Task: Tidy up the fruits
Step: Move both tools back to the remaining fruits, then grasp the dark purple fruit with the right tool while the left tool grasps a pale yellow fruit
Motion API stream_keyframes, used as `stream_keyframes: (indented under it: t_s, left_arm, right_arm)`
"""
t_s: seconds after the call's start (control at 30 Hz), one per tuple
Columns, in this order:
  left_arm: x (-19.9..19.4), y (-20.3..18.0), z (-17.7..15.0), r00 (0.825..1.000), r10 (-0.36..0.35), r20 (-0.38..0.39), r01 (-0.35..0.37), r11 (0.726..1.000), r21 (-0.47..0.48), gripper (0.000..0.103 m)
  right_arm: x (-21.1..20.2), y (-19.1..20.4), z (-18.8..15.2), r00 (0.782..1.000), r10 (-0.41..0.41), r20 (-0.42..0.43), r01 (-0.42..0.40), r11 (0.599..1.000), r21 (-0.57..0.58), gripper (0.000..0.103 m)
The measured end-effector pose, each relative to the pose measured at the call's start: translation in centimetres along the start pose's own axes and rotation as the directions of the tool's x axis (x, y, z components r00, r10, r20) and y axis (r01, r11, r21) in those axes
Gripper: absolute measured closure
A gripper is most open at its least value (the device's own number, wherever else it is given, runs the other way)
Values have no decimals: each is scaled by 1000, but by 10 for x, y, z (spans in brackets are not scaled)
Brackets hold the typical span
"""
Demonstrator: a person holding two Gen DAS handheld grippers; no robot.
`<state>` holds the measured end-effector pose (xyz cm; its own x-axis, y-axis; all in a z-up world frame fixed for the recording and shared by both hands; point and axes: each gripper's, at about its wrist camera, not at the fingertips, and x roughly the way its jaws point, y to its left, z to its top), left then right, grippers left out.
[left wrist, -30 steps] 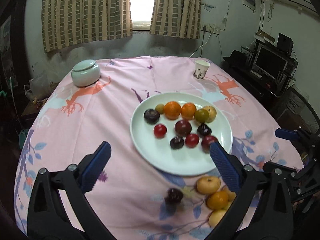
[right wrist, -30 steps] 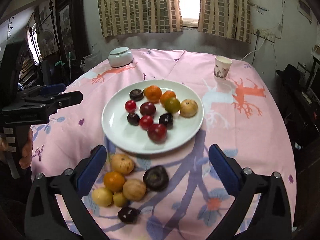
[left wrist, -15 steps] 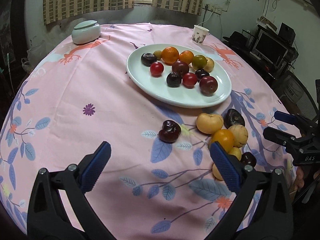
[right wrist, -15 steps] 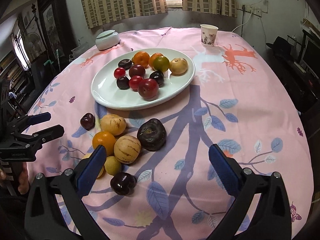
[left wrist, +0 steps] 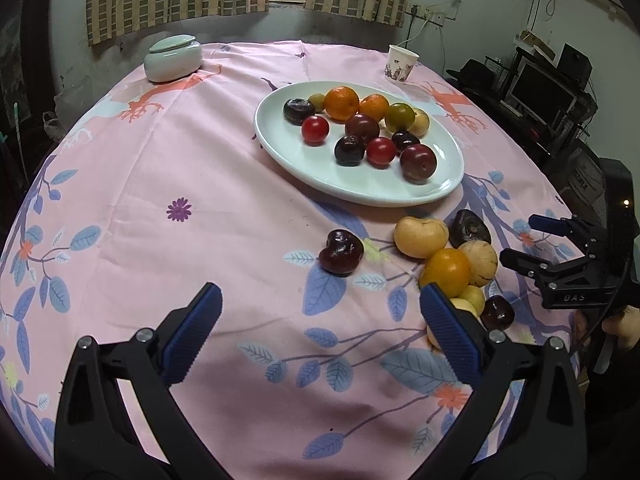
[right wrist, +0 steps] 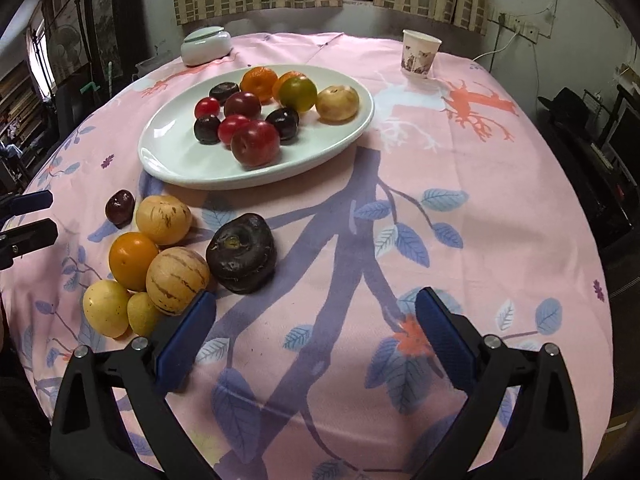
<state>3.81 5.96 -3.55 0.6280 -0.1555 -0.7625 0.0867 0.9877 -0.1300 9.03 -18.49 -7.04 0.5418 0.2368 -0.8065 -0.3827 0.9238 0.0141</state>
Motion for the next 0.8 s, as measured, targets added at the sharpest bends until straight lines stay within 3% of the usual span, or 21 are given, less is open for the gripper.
stream_keyframes:
  t_s: [0.03, 0.13, 0.37, 0.4, 0.43, 0.47, 0.63, 0.8]
  left_arm:
    - [-1, -1, 0, 1000, 3, 1, -3, 1000, 2, 2]
    - [-2, 0, -3, 1000, 10, 2, -10, 1000, 2, 2]
    - [-5, 3, -8, 1000, 9, -3, -9, 1000, 5, 2]
    - [-6, 2, -9, 1000, 8, -3, -8, 1000, 12, 2]
    - [-7, 1, -10, 1000, 6, -3, -6, 1000, 18, 2]
    - [-8, -1, -11, 1000, 3, -4, -3, 1000, 25, 2]
    - [-9, -16, -15, 999, -29, -20, 30, 997, 72, 2]
    - [2, -43, -17, 996, -63, -68, 72, 988, 135, 2]
  right_arm:
    - [5, 1, 1, 1000, 18, -16, -18, 1000, -3, 17]
    - [14, 13, 5, 998, 57, -34, -58, 998, -32, 21]
    - [30, 37, 28, 994, 97, -54, -101, 991, -84, 24]
    - [33, 37, 29, 990, 122, -72, -127, 990, -62, 37]
    - [34, 37, 31, 990, 117, -79, -122, 991, -56, 57]
    - [33, 40, 31, 995, 62, -80, -68, 994, -84, 58]
    - [21, 32, 23, 995, 61, -81, -61, 998, -3, 58]
    - [-14, 11, 1, 999, 44, -21, -43, 997, 61, 58]
